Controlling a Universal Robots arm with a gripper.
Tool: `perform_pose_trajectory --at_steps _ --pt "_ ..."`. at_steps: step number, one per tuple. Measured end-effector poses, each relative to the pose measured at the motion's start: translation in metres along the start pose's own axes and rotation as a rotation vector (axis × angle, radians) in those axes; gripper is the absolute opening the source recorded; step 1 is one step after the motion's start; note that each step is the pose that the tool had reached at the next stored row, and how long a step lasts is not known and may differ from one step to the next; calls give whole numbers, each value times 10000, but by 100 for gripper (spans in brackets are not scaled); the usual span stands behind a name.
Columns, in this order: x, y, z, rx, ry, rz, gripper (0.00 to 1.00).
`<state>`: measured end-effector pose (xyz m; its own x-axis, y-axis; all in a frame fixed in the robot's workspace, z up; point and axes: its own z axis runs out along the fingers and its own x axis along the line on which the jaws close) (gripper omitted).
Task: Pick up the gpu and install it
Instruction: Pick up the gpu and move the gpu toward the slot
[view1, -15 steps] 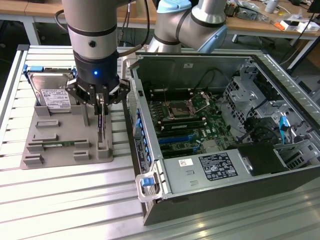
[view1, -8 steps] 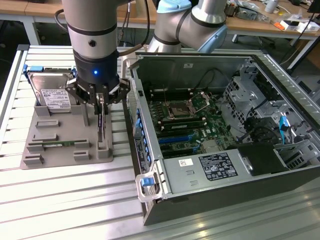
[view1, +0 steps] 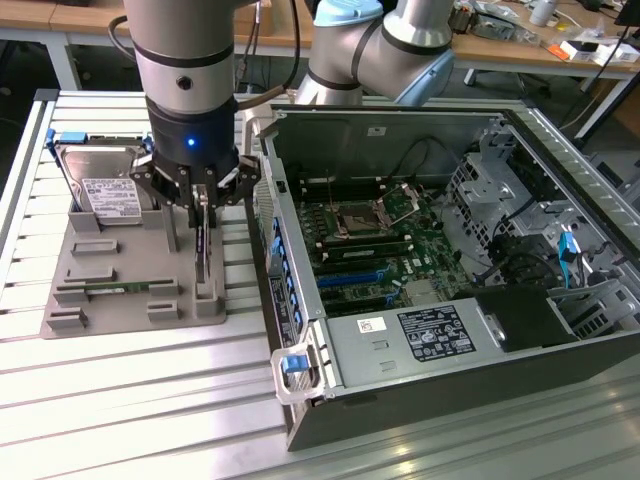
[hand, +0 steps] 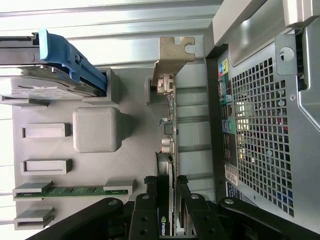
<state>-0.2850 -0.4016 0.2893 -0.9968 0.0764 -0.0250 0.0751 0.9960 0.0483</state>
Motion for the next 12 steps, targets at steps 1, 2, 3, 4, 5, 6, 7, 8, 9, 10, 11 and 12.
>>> perform_pose_trajectory --at_steps 1,2,3,4,5,6,7,8,9,10,11,12 --pt "0 0 -2 0 0 0 26" --pt "0 0 -3 0 0 -1 26" --pt "0 0 -3 0 0 0 26" --pt "0 0 -8 1 1 0 26" --pt "0 0 -12 0 0 0 26" --pt "0 1 -17 1 0 0 26" --pt "-1 1 -20 0 0 0 26" --pt "-1 1 -23 0 0 0 26" --pt "-1 1 -25 0 0 0 26" --pt "-1 1 -29 0 0 0 26" --pt "-1 1 -31 0 0 0 26" --pt "-1 2 -32 0 0 0 26"
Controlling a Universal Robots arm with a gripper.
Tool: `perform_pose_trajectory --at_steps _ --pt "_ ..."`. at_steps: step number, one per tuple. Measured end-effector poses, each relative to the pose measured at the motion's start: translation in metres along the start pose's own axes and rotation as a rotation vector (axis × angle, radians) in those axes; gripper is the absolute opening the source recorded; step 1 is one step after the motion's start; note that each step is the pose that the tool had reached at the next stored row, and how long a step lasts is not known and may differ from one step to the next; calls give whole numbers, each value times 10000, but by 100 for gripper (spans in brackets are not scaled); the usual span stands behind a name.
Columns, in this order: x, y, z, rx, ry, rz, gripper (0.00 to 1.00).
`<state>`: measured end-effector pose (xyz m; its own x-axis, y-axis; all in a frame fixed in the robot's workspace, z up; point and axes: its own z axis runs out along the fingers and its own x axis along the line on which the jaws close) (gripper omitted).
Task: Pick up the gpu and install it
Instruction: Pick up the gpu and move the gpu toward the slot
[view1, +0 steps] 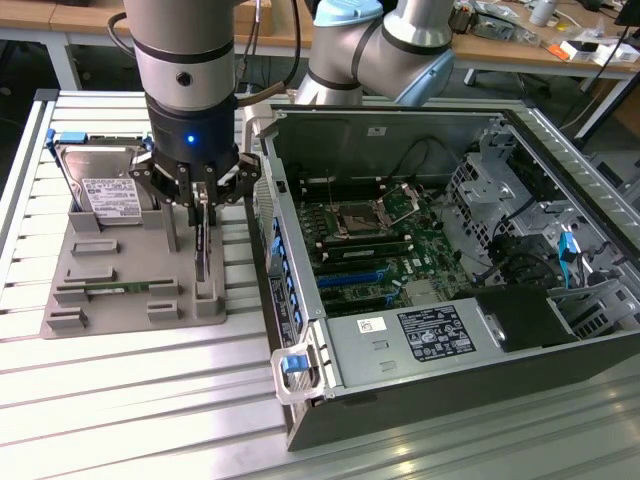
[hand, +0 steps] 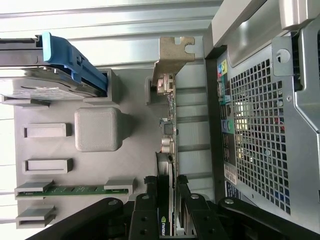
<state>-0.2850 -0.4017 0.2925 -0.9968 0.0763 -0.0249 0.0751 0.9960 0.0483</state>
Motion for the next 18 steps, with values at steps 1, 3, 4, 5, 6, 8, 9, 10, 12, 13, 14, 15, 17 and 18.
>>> perform_pose_trajectory --at_steps 1,3,4,5,6,8,9,10,12,13,14,15,17,18 --pt "0 0 -2 0 0 0 26" --pt "0 0 -5 1 0 0 26" --pt "0 0 -8 0 0 0 26" --pt "0 0 -9 0 0 0 26" --pt "0 1 -15 1 0 0 26" --pt "-1 1 -20 0 0 0 26" --pt "-1 1 -22 1 0 0 26" --pt "-1 1 -24 1 0 0 26" --pt "-1 1 -27 0 0 0 26" --pt "-1 2 -31 0 0 0 26" --pt "-1 2 -33 0 -1 0 26" --pt "-1 2 -38 0 0 0 26" --pt "-1 2 -45 0 0 0 26" --pt "-1 2 -46 0 0 0 26"
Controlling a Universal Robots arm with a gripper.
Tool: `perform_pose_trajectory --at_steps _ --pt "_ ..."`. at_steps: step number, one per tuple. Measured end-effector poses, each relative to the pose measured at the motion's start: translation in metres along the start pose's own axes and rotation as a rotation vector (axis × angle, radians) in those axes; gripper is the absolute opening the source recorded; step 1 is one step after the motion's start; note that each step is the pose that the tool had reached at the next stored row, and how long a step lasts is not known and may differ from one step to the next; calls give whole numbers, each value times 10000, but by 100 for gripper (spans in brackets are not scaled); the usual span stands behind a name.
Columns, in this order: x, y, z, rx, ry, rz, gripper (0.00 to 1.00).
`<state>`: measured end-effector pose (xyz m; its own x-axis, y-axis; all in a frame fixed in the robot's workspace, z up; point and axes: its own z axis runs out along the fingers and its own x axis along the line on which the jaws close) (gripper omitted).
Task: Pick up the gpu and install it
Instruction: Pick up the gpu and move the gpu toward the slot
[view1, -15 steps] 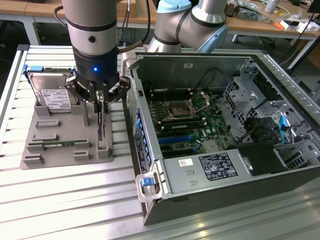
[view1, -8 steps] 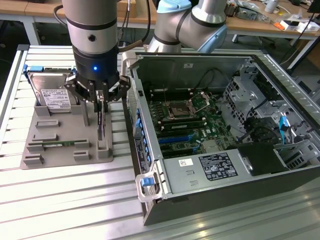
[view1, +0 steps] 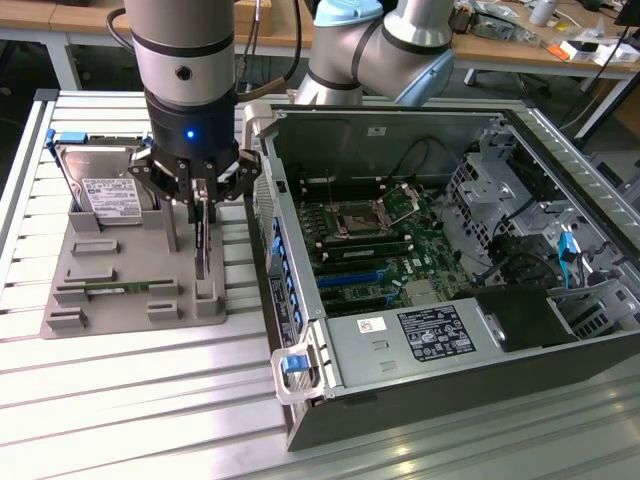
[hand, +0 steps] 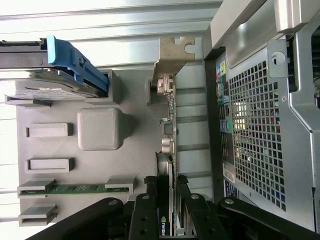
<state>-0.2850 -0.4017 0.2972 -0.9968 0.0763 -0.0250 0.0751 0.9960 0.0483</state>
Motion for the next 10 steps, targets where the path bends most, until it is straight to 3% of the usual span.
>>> perform_pose_trajectory --at_steps 10 --pt "-1 2 -35 0 0 0 26"
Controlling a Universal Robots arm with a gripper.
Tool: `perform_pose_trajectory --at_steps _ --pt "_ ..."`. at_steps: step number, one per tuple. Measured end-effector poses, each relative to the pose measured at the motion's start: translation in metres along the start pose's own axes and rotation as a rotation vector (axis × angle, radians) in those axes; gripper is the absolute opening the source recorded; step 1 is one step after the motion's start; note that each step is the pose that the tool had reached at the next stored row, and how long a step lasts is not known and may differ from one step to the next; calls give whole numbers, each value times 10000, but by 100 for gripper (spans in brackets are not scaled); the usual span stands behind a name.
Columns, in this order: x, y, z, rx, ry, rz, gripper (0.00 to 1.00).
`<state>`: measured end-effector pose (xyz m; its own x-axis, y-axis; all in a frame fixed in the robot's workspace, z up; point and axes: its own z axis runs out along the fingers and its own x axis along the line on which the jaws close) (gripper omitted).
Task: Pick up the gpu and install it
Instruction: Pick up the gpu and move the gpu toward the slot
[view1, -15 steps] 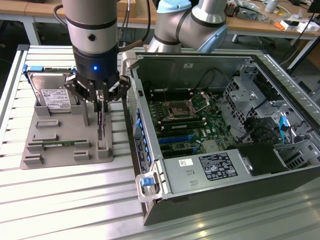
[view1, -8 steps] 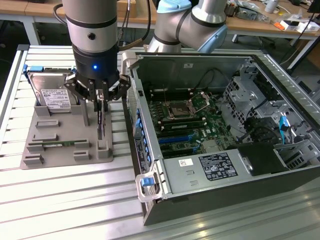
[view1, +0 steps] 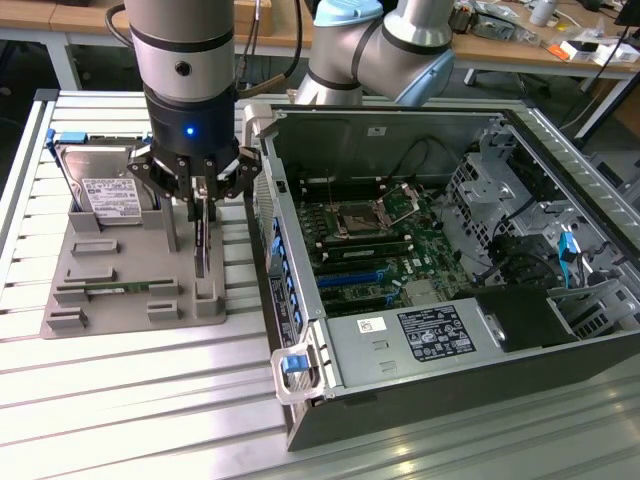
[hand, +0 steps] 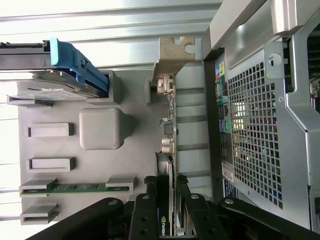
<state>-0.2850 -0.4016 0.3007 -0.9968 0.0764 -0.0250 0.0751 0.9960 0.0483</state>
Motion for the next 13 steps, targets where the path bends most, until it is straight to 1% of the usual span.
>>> perform_pose_trajectory --at_steps 13 --pt "-1 1 -26 1 1 0 26"
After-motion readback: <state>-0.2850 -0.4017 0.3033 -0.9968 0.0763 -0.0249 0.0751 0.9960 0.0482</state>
